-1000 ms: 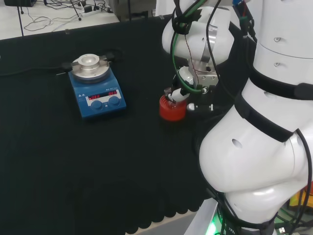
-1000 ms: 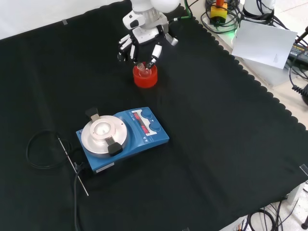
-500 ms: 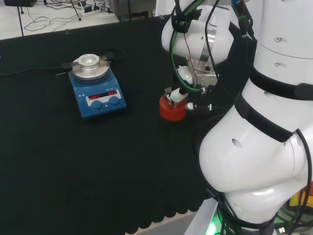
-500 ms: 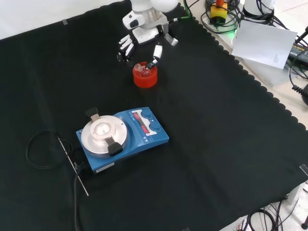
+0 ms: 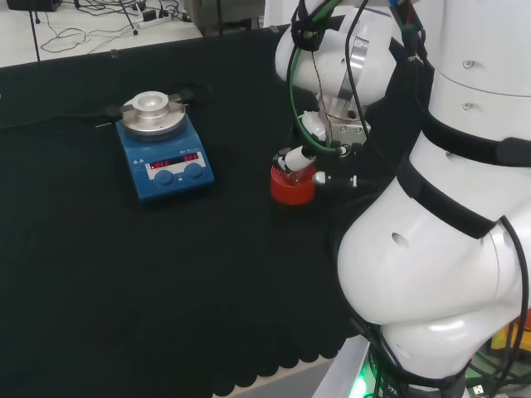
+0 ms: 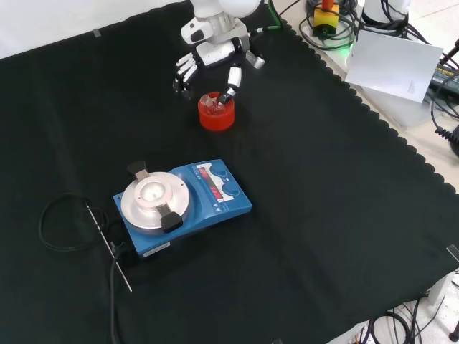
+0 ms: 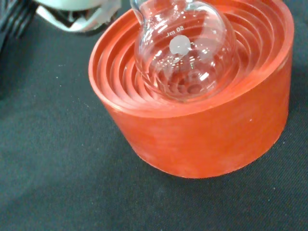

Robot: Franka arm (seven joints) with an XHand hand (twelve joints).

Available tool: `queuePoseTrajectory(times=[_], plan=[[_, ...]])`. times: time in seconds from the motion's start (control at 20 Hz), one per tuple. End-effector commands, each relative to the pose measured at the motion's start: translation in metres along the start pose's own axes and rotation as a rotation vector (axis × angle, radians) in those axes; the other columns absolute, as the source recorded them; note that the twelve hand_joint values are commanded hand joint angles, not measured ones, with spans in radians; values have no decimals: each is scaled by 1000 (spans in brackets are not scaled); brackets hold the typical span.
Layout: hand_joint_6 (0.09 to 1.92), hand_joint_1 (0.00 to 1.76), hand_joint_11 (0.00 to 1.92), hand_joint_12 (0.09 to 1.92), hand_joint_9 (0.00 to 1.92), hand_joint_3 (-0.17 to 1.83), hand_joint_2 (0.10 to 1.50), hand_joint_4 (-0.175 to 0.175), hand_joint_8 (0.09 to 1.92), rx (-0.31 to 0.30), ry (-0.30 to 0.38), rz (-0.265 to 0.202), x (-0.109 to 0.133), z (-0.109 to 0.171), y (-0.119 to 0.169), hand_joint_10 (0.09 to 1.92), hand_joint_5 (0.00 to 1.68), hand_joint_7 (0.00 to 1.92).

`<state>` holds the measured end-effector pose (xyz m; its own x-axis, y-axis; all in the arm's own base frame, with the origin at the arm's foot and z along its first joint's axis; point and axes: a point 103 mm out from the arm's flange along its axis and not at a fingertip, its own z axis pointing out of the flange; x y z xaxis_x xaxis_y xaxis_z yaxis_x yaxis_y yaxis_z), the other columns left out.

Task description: Pick up the round-bottom flask.

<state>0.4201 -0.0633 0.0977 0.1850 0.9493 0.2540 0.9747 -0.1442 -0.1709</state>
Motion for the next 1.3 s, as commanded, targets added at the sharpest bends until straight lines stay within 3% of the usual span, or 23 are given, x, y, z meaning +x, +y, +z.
queuePoseTrajectory(times=[0.05, 0.75, 1.3], plan=[[840, 762, 129, 1423, 431, 576, 605, -93, 747, 13, 21, 16, -1, 6, 4, 734, 479, 188], [904, 770, 126, 1425, 444, 549, 645, -113, 752, 14, 42, 23, -2, 9, 8, 740, 763, 209], [897, 770, 130, 1424, 459, 533, 664, -115, 747, 19, 43, 23, -1, 13, 10, 732, 800, 216]])
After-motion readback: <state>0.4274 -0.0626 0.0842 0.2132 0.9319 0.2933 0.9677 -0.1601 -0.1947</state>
